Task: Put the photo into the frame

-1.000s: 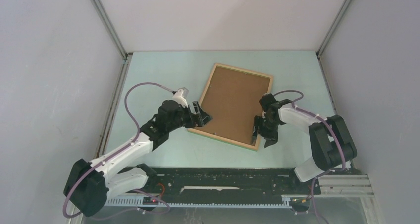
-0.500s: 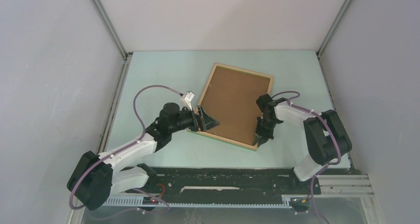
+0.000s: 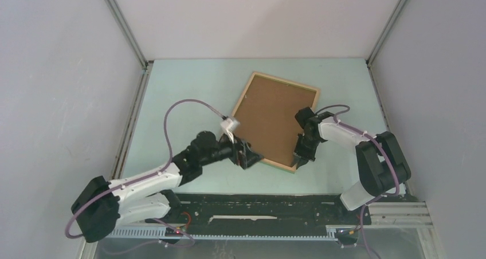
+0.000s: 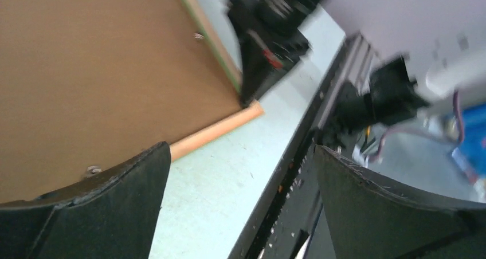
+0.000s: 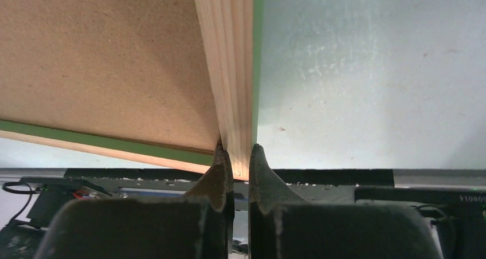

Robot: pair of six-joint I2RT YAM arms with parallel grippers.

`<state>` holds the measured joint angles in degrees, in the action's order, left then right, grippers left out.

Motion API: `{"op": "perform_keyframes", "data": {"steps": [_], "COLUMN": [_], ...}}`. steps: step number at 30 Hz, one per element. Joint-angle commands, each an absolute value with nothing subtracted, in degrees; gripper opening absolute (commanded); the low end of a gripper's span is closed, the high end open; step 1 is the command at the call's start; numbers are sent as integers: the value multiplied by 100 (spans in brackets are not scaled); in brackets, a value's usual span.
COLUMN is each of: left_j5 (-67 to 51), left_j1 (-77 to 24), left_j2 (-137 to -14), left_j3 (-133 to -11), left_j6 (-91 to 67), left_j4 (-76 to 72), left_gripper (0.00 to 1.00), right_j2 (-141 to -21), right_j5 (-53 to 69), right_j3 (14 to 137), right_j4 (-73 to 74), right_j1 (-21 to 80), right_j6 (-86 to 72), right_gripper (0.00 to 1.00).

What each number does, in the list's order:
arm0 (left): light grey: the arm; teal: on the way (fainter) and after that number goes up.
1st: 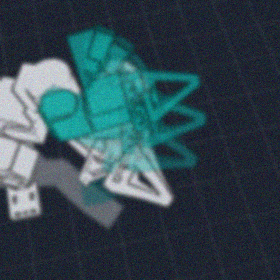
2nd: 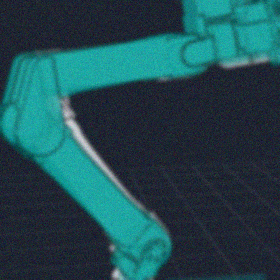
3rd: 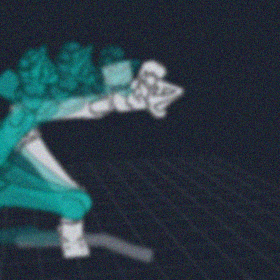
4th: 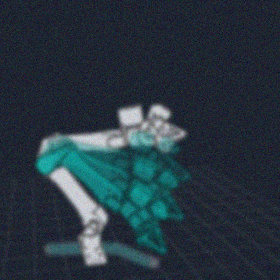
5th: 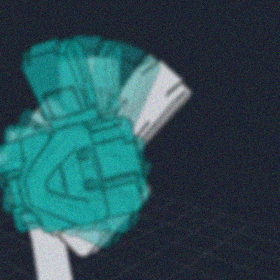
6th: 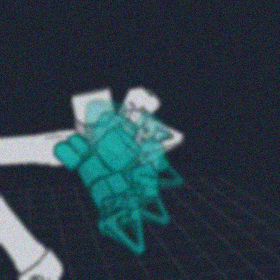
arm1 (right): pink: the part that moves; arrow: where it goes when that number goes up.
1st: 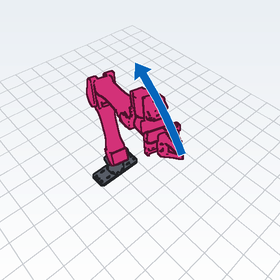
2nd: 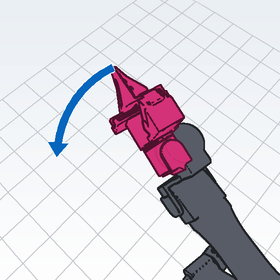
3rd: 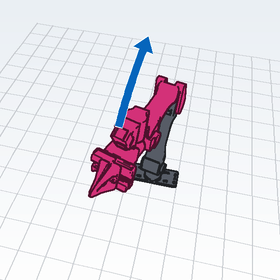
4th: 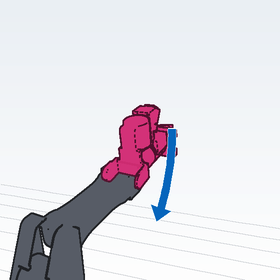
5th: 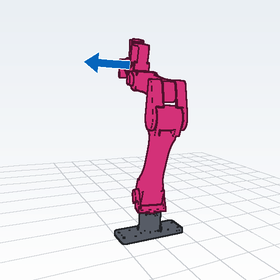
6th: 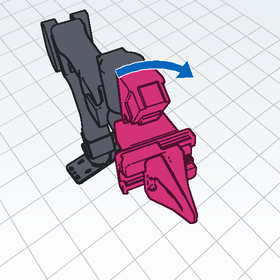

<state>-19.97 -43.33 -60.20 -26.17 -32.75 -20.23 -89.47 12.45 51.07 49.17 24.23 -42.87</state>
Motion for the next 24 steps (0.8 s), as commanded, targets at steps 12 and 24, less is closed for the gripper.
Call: {"op": "perform_keyframes", "data": {"steps": [12, 24], "left_j5": [2743, 3894], "left_j1": [-8264, -8420], "left_j2": [-7988, -10303], "left_j3": [-2098, -3258], "left_j6": [3769, 5222], "left_j4": [-4940, -6355], "left_gripper": [100, 98], "right_j2": [-8717, -8573], "right_j5": [1598, 1628], "right_j3": [6020, 6029], "right_j4": [5984, 6027], "right_j1": [2467, 2479], "right_j6": [-5016, -5169], "right_gripper": [0, 0]}}
